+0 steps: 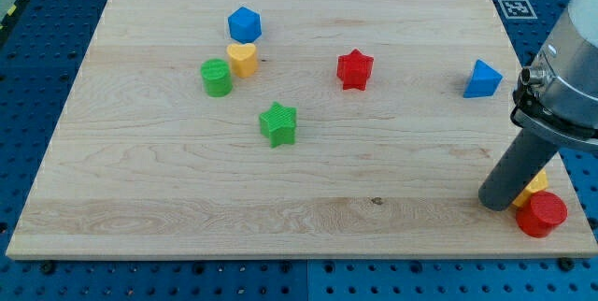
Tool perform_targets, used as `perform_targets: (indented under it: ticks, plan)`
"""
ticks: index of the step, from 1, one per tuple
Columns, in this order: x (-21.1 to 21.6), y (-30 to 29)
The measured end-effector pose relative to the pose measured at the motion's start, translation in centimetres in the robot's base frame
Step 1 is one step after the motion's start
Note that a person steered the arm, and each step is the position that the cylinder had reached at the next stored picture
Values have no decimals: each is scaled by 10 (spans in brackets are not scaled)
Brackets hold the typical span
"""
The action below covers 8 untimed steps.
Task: Move the blue triangle to the bottom right of the board
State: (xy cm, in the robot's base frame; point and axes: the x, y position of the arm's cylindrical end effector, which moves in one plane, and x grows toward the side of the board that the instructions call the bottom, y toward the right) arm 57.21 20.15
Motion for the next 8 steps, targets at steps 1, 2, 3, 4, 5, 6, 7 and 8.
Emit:
perform_targets:
  ticks: [1, 2, 3, 4, 5, 6, 7, 8]
  plan:
    - [-1, 0]
    - [-18, -5]
    - [-49, -11]
    - [-84, -14]
    - [-118, -18]
    - [-146, -26]
    - [-178, -30]
    - [-204, -30]
